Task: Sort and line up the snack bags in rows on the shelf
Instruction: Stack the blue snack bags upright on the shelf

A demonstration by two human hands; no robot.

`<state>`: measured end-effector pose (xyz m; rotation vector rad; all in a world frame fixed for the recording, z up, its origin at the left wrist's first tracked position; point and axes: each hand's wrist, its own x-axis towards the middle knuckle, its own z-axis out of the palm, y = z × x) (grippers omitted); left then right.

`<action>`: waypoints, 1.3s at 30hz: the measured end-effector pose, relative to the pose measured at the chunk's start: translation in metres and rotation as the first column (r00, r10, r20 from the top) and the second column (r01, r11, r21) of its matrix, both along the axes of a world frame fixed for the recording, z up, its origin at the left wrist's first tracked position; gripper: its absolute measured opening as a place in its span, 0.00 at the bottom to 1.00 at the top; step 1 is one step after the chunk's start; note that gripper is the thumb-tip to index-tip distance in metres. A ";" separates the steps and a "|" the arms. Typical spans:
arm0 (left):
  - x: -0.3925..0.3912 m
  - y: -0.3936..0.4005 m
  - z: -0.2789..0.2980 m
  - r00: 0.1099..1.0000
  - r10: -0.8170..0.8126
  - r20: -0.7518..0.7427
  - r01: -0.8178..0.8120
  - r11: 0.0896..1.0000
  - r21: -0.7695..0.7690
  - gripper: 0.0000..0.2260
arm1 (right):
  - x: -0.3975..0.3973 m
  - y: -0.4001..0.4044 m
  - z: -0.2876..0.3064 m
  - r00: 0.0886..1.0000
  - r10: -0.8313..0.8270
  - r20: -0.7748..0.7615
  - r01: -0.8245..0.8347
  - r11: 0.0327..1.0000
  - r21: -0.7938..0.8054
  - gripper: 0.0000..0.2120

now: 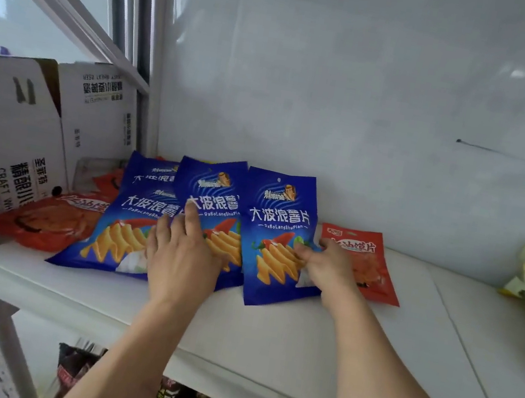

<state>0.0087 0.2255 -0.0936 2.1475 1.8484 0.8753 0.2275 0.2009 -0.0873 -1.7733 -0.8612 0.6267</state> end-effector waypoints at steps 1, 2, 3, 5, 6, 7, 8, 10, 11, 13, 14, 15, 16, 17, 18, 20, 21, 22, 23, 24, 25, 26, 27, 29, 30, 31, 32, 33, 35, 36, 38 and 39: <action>0.001 -0.002 0.002 0.996 -0.043 0.076 0.042 0.999 0.012 0.46 | 0.000 0.000 0.000 1.000 0.003 -0.014 -0.003 1.000 0.007 0.34; 0.002 -0.003 0.003 0.986 -0.080 0.143 0.079 0.997 0.015 0.45 | -0.001 0.000 0.001 1.000 0.001 -0.027 -0.001 1.000 0.007 0.34; 0.003 -0.003 0.005 0.974 -0.103 0.200 0.104 0.995 0.008 0.44 | -0.001 0.000 0.001 0.999 0.004 -0.045 -0.004 1.000 0.011 0.33; 0.004 -0.003 0.008 0.944 -0.088 0.319 0.104 0.994 -0.035 0.44 | -0.002 -0.002 0.002 0.998 0.015 -0.067 -0.015 1.000 0.004 0.32; 0.004 -0.001 0.010 0.915 -0.060 0.398 0.096 0.993 -0.071 0.45 | -0.002 -0.003 0.003 0.997 0.020 -0.076 -0.021 1.000 -0.005 0.31; 0.004 -0.001 0.014 0.870 -0.023 0.493 0.095 0.988 -0.121 0.45 | -0.002 -0.004 0.003 0.995 0.034 -0.093 -0.034 0.999 0.001 0.30; 0.004 0.000 0.018 0.805 0.021 0.592 0.103 0.979 -0.174 0.46 | -0.001 -0.006 0.004 0.993 0.039 -0.108 -0.039 0.999 0.001 0.26; 0.002 0.000 0.029 0.699 0.106 0.707 0.127 0.955 -0.269 0.46 | 0.001 -0.010 0.007 0.986 0.074 -0.152 -0.069 0.997 0.035 0.15; 0.001 0.000 0.033 0.681 0.138 0.719 0.129 0.944 -0.303 0.43 | 0.002 -0.012 0.008 0.980 0.098 -0.173 -0.090 0.994 0.055 0.10; -0.001 0.004 0.039 0.634 0.176 0.753 0.166 0.920 -0.354 0.32 | 0.004 -0.018 0.011 0.972 0.127 -0.199 -0.113 0.990 0.078 0.07; -0.002 0.008 0.041 0.606 0.183 0.774 0.207 0.903 -0.376 0.24 | 0.006 -0.021 0.012 0.969 0.132 -0.209 -0.114 0.989 0.093 0.09; -0.003 0.011 0.042 0.589 0.186 0.787 0.245 0.887 -0.392 0.17 | 0.008 -0.022 0.013 0.967 0.135 -0.217 -0.113 0.988 0.109 0.12; -0.003 0.012 0.043 0.577 0.189 0.795 0.270 0.874 -0.404 0.11 | 0.010 -0.025 0.014 0.964 0.131 -0.231 -0.105 0.987 0.124 0.15; -0.002 0.013 0.043 0.567 0.195 0.801 0.289 0.863 -0.414 0.07 | 0.012 -0.027 0.015 0.960 0.127 -0.248 -0.094 0.986 0.140 0.17; 0.000 0.012 0.045 0.562 0.196 0.804 0.308 0.852 -0.423 0.06 | 0.013 -0.030 0.017 0.957 0.121 -0.263 -0.082 0.985 0.152 0.17; 0.004 0.013 0.044 0.562 0.166 0.810 0.342 0.846 -0.410 0.05 | 0.016 -0.036 0.020 0.954 0.118 -0.277 -0.076 0.984 0.160 0.14; 0.007 0.011 0.044 0.570 0.152 0.807 0.353 0.842 -0.408 0.04 | 0.017 -0.038 0.019 0.952 0.114 -0.283 -0.071 0.985 0.157 0.13; 0.010 0.009 0.045 0.580 0.134 0.803 0.365 0.839 -0.404 0.05 | 0.018 -0.040 0.019 0.953 0.107 -0.285 -0.066 0.986 0.150 0.13; 0.012 0.008 0.044 0.593 0.110 0.798 0.385 0.831 -0.401 0.04 | 0.018 -0.042 0.017 0.955 0.105 -0.279 -0.070 0.989 0.132 0.16; 0.014 0.008 0.041 0.606 0.102 0.789 0.395 0.822 -0.409 0.03 | 0.018 -0.043 0.015 0.958 0.103 -0.268 -0.075 0.991 0.112 0.19; 0.016 0.007 0.041 0.621 0.106 0.776 0.398 0.811 -0.429 0.07 | 0.018 -0.044 0.013 0.959 0.105 -0.264 -0.083 0.992 0.093 0.22; 0.016 0.005 0.040 0.631 0.114 0.767 0.400 0.799 -0.448 0.10 | 0.019 -0.045 0.010 0.957 0.109 -0.267 -0.089 0.992 0.086 0.24; 0.017 0.005 0.039 0.639 0.118 0.760 0.409 0.785 -0.466 0.13 | 0.019 -0.045 0.009 0.955 0.117 -0.272 -0.097 0.992 0.083 0.24; 0.017 0.005 0.035 0.676 0.099 0.730 0.436 0.745 -0.505 0.14 | 0.018 -0.046 0.009 0.951 0.132 -0.280 -0.115 0.991 0.075 0.22; 0.016 0.006 0.033 0.689 0.090 0.719 0.440 0.737 -0.513 0.13 | 0.017 -0.047 0.009 0.950 0.135 -0.281 -0.119 0.990 0.075 0.21; 0.014 0.005 0.033 0.694 0.084 0.715 0.443 0.734 -0.515 0.11 | 0.017 -0.047 0.010 0.950 0.134 -0.283 -0.117 0.990 0.076 0.21; 0.013 0.005 0.033 0.694 0.084 0.715 0.441 0.735 -0.515 0.09 | 0.017 -0.048 0.010 0.949 0.133 -0.286 -0.114 0.990 0.083 0.21; 0.012 0.005 0.032 0.683 0.086 0.725 0.443 0.741 -0.505 0.08 | 0.017 -0.050 0.011 0.948 0.130 -0.289 -0.108 0.990 0.093 0.22; 0.010 0.007 0.031 0.654 0.095 0.750 0.445 0.754 -0.483 0.08 | 0.020 -0.054 0.012 0.947 0.115 -0.302 -0.080 0.989 0.123 0.23; 0.010 0.009 0.031 0.645 0.099 0.758 0.435 0.767 -0.471 0.09 | 0.021 -0.056 0.015 0.945 0.101 -0.312 -0.058 0.988 0.145 0.22; 0.011 0.009 0.032 0.624 0.106 0.774 0.427 0.783 -0.452 0.09 | 0.026 -0.063 0.023 0.943 0.088 -0.322 -0.026 0.981 0.192 0.20; 0.013 0.009 0.034 0.605 0.114 0.788 0.432 0.784 -0.446 0.08 | 0.029 -0.067 0.028 0.941 0.090 -0.326 -0.019 0.976 0.215 0.18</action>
